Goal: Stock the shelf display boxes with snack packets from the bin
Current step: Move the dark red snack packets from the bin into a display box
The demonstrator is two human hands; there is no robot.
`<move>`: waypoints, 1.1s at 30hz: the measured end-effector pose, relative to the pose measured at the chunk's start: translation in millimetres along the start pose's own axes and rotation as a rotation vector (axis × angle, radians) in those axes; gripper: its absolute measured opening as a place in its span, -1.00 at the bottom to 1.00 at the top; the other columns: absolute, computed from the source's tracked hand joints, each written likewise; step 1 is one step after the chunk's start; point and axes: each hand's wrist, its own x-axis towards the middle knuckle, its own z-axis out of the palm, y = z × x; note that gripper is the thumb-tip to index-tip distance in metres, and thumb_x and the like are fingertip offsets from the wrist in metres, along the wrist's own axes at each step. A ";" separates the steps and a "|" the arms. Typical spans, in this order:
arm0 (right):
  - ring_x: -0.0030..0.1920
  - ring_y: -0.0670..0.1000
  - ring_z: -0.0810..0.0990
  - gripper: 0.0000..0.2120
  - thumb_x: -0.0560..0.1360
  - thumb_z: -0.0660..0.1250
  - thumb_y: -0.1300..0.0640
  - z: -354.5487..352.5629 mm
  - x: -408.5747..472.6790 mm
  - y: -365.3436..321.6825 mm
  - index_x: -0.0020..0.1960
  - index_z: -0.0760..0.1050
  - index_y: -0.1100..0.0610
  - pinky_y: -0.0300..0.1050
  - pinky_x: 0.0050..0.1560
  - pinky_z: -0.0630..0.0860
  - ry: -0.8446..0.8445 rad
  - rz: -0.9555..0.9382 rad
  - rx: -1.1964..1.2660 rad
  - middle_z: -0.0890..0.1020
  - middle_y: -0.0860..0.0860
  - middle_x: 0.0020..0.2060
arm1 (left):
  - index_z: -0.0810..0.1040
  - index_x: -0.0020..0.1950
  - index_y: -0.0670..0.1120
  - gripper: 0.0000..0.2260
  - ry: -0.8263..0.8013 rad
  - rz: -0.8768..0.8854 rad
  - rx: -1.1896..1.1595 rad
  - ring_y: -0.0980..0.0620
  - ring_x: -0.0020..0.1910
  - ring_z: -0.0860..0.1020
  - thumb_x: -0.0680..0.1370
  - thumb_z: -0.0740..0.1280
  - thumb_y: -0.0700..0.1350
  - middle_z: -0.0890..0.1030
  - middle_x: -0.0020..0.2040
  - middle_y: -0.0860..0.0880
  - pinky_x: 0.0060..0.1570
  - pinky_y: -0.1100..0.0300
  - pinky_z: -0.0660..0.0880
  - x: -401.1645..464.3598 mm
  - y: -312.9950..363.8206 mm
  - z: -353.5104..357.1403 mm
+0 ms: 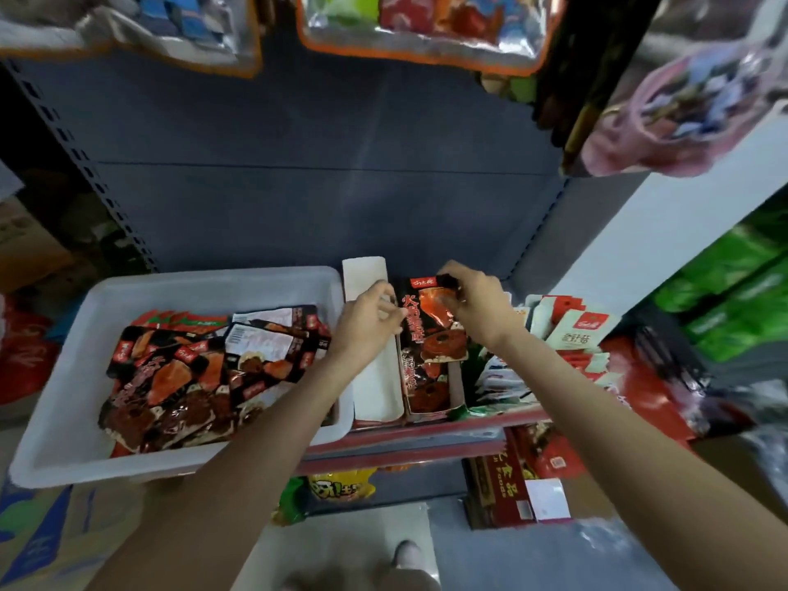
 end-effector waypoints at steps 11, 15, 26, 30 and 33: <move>-0.11 0.20 0.55 -0.87 0.51 0.21 0.29 19.4 20.9 6.2 0.04 0.45 0.25 -0.11 -0.22 0.37 -0.163 0.002 -0.121 0.59 0.20 -0.12 | 0.43 0.31 -0.05 -0.61 -0.056 -0.337 -0.184 -0.07 0.18 0.50 0.53 0.20 -0.35 0.51 0.26 -0.08 0.18 -0.04 0.49 6.0 -10.5 19.5; 0.02 0.21 0.56 -0.73 0.51 0.21 0.27 25.7 18.0 8.8 0.20 0.39 0.15 -0.05 -0.15 0.38 -0.296 0.027 -0.452 0.57 0.16 0.01 | 0.39 0.39 -0.01 -0.50 -0.070 -0.385 -0.304 -0.07 0.17 0.54 0.51 0.21 -0.38 0.50 0.20 0.00 0.17 -0.02 0.51 3.5 -9.9 20.6; 0.06 0.07 0.55 -0.72 0.46 0.37 0.23 48.4 15.8 16.2 0.16 0.50 0.17 -0.07 0.03 0.50 -0.164 -0.037 -0.090 0.59 0.10 0.05 | 0.45 0.34 0.04 -0.59 0.004 -0.214 -0.225 0.00 0.14 0.55 0.55 0.20 -0.31 0.52 0.23 0.02 -0.04 0.21 0.51 -0.3 -12.3 -1.2; -0.04 0.01 0.56 -0.76 0.46 0.40 0.24 61.0 14.5 -7.8 0.11 0.52 0.19 -0.24 0.00 0.48 -0.132 0.045 0.238 0.58 0.06 -0.07 | 0.49 0.29 -0.01 -0.66 0.129 -0.084 0.029 0.17 0.03 0.50 0.56 0.23 -0.29 0.56 0.16 0.06 -0.09 0.48 0.39 -16.8 -28.6 -32.1; -0.02 -0.01 0.55 -0.75 0.46 0.40 0.22 79.4 13.2 -33.2 0.13 0.51 0.17 -0.30 -0.01 0.45 -0.147 0.038 0.320 0.57 0.02 -0.05 | 0.51 0.28 -0.08 -0.67 0.222 -0.102 0.169 0.09 0.09 0.52 0.55 0.23 -0.32 0.57 0.19 -0.01 0.08 0.33 0.38 -32.1 -52.9 -64.2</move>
